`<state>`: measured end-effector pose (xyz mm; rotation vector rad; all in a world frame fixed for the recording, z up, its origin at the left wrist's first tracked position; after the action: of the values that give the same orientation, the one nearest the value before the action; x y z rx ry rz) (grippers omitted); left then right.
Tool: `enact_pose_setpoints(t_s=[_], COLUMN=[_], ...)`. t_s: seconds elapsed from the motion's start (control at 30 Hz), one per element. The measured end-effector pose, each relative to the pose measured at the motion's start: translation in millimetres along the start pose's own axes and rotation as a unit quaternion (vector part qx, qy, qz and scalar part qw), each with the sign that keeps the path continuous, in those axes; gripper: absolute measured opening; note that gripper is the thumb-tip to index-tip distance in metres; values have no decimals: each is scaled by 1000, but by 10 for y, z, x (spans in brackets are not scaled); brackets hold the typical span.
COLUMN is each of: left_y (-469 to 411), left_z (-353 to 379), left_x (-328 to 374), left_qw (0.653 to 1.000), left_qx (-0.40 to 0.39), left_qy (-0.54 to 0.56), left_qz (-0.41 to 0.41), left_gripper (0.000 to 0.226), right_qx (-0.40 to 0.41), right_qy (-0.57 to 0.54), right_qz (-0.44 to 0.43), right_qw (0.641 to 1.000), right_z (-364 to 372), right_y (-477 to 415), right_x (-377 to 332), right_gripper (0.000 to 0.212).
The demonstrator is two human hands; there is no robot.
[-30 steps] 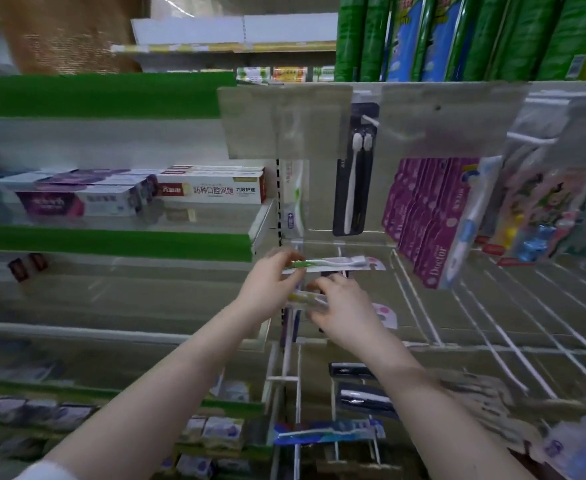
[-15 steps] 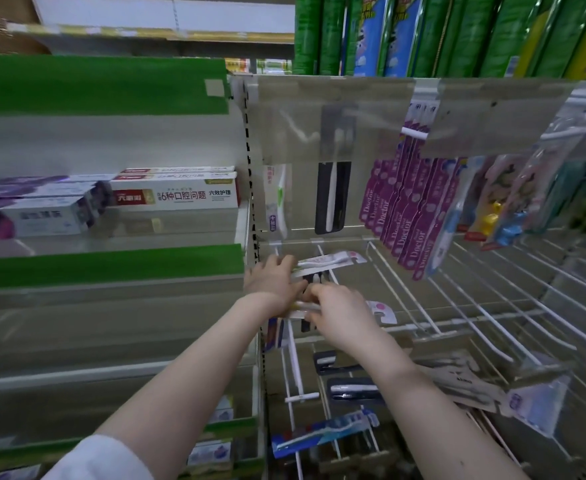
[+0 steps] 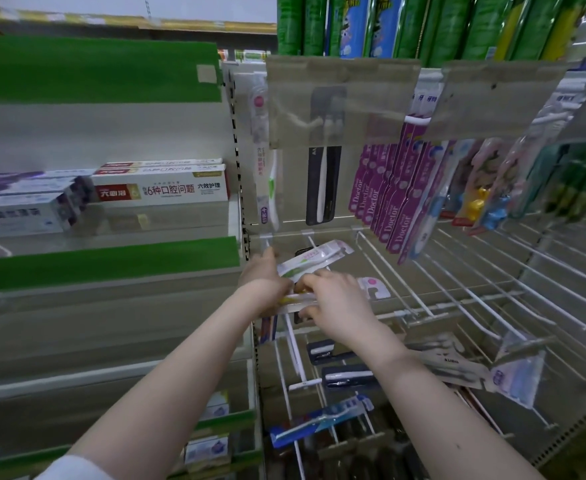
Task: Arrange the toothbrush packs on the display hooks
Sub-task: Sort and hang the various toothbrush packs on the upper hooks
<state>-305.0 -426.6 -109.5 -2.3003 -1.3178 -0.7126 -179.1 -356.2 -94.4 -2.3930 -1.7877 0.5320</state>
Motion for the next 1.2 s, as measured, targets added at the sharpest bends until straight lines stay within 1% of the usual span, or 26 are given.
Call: enact_pose_setpoints(t_s=[0.07,0.1,0.17,0.23,0.33,0.47,0.57,0.67,0.7,0.77,0.8,0.87,0.93,1.0,1.07,1.13,1.2], left_y=[53,86,176,261,384,601,791,980,1052,1164,1221,1321,1438,1595,1732,1854,1979], left_z=[-14,-26,-56,-102,-214,-371,-430,-444,-444,-419,-404,-381,-345,-299,-233,-151,-68], left_x=[-7,-14,-20,-33,-41,24,84,190,233,294,313,342,389,467,529,558,569], left_qw=[1000,1000,997,992,982,966,944,929,925,917,911,903,903,903,897,896,894], left_qx=[-2,-6,-21,-34,-46,-106,-143,-135,-123,-99,-85,-59,-41,-17,-1,7,9], left_qy=[13,22,74,118,184,234,295,342,357,386,401,423,425,426,439,441,443], left_qz=[-5,-4,-5,-3,-22,-24,-31,-30,-30,-36,-39,-42,-41,-49,-53,-59,-61], left_gripper=[62,57,42,34,37,51,46,35,32,28,28,33,33,26,24,24,29], right_qx=[8,9,11,32,71,109,127,156,172,168,155,166,183,162,126,102,96], right_qy=[5,6,10,14,13,33,18,-9,-21,-57,-79,-133,-236,-375,-481,-547,-576], right_qz=[-16,-25,-41,-67,-104,-149,-164,-171,-169,-120,-94,-53,-12,31,66,78,83], right_qw=[1000,1000,999,997,992,982,978,973,970,977,980,976,954,912,865,827,808], right_z=[-4,-8,-37,-86,-191,-307,-390,-449,-476,-561,-590,-623,-665,-674,-683,-686,-670], right_y=[18,33,82,135,229,348,447,561,608,722,790,907,1030,1155,1275,1412,1563], right_x=[-14,-16,-16,1,40,92,142,198,210,213,234,253,228,193,148,131,158], right_gripper=[38,37,37,36,35,38,39,42,44,48,50,53,56,54,52,50,53])
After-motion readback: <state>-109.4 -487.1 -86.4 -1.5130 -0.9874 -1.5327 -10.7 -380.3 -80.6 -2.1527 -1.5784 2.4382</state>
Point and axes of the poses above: each hand's wrist, its own y-axis away from the middle knuckle, its own z-axis out of the palm, x = y × z, the point moved 1 cm from there along -y, towards the middle knuckle, and after that the axes turned 4 degrees about x, right-handed, at the moved point
